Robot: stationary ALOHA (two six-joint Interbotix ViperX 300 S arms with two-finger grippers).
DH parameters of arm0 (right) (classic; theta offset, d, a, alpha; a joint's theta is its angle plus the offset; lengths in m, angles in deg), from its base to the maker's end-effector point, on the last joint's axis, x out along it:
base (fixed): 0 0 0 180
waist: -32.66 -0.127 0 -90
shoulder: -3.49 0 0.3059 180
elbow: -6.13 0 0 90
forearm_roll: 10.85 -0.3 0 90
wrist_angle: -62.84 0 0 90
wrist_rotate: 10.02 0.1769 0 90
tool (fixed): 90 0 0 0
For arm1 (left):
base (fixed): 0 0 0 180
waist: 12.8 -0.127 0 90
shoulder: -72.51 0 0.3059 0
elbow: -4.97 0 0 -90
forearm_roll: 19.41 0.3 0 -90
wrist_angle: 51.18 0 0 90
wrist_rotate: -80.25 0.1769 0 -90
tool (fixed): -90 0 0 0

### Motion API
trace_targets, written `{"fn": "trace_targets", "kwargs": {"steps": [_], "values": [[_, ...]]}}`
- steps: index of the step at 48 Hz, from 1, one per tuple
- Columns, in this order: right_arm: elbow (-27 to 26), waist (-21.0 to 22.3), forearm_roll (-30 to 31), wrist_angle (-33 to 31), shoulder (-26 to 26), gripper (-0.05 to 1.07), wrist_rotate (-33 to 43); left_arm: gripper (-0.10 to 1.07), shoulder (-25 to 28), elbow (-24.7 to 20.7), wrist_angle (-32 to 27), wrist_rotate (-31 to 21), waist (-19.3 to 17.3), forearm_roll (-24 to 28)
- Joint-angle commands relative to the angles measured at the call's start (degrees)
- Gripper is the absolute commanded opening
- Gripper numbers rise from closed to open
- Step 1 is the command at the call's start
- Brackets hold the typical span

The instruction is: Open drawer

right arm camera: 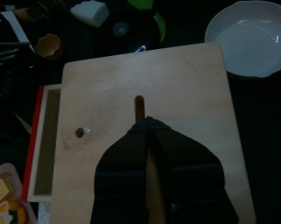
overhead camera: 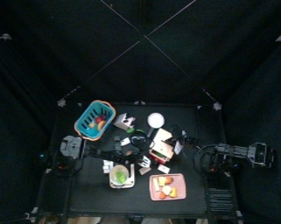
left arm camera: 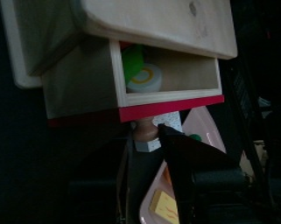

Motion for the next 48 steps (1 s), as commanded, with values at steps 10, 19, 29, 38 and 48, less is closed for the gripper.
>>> {"fn": "trace_targets", "kwargs": {"steps": [10, 19, 29, 38, 48], "values": [[-0.09, 0.88, 0.09, -0.88, -0.88, 0.32, 0.0, 0.58, -3.6, 2.46, -0.35, -0.09, 2.9, -2.64], [0.0, 0.88, 0.09, -1.05, -0.88, 0.32, 0.0, 0.58, -3.87, 3.08, -0.53, -0.09, 4.04, -3.69], [0.0, 0.88, 0.26, -1.05, -0.88, 0.32, 0.0, 0.58, -4.57, 3.69, -1.67, -0.09, 4.48, -3.96], [-0.18, 0.88, 0.26, -1.05, -0.88, 0.32, 0.0, 0.59, -4.48, 3.69, -1.41, 0.09, 4.13, -3.78], [-0.18, 0.88, 0.44, -1.05, -0.88, 0.32, 0.0, 0.69, -4.92, 3.6, -1.58, 0.0, 4.04, -1.85]]}}
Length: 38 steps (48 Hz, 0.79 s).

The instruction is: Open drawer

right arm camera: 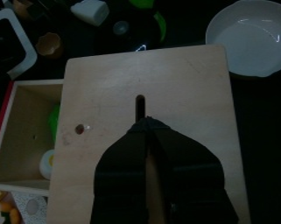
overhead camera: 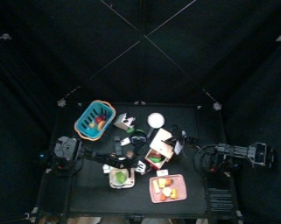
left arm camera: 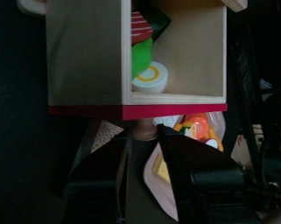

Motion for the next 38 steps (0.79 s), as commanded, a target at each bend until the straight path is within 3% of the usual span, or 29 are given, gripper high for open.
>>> {"fn": "trace_targets", "kwargs": {"steps": [1, 11, 22, 38], "values": [[-0.09, 0.88, 0.26, -0.7, -0.79, 0.32, -0.09, 0.71, -2.02, -0.44, -0.53, 0.0, 0.97, 0.88], [-0.09, 0.88, 0.35, -0.7, -0.79, 0.32, -0.18, 0.89, -2.64, -0.62, -0.62, 0.09, 0.97, 0.97], [-0.18, 0.79, 0.44, -0.79, -0.79, 0.32, -0.26, 0.9, -4.22, -0.35, -0.35, 0.26, 0.88, 3.34], [-2.81, 0.88, 0.44, -2.11, 1.23, 0.32, -0.18, 0.9, -7.82, 0.18, -0.18, 0.35, 0.7, 13.54]]}}
